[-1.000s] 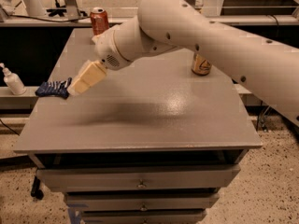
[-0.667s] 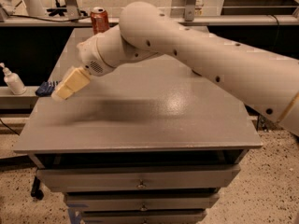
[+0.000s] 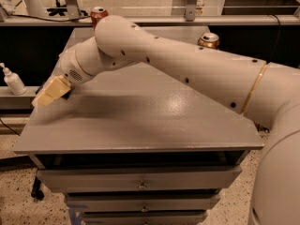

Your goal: Pick rxbar blueberry

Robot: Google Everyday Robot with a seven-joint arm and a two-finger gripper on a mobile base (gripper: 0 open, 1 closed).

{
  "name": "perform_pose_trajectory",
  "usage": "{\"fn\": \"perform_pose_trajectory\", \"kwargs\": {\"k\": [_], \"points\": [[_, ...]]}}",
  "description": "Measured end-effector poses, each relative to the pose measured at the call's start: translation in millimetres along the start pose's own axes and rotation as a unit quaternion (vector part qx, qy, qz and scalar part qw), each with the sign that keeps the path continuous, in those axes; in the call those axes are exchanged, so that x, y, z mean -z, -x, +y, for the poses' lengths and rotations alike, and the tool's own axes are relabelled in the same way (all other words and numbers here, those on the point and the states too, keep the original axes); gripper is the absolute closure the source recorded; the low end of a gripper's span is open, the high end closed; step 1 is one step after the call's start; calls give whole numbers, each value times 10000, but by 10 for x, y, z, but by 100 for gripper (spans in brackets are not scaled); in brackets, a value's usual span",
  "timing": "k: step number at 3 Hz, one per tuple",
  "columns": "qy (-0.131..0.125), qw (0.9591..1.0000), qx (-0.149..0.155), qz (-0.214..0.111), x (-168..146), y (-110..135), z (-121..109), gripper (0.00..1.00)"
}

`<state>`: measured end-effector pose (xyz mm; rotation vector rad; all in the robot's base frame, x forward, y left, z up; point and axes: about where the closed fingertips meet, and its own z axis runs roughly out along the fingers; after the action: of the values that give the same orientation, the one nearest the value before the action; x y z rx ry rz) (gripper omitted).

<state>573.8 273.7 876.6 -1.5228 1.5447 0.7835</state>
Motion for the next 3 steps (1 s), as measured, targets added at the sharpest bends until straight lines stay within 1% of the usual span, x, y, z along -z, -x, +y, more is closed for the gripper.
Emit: {"fn": "perform_pose_trajectory", "kwargs": {"k": [1, 2, 3], "points": [[30, 9999, -138, 28, -207, -127, -2, 0], [17, 9997, -234, 46, -317, -214, -7, 0], [0, 9996, -289, 6, -370, -274, -10, 17]]}}
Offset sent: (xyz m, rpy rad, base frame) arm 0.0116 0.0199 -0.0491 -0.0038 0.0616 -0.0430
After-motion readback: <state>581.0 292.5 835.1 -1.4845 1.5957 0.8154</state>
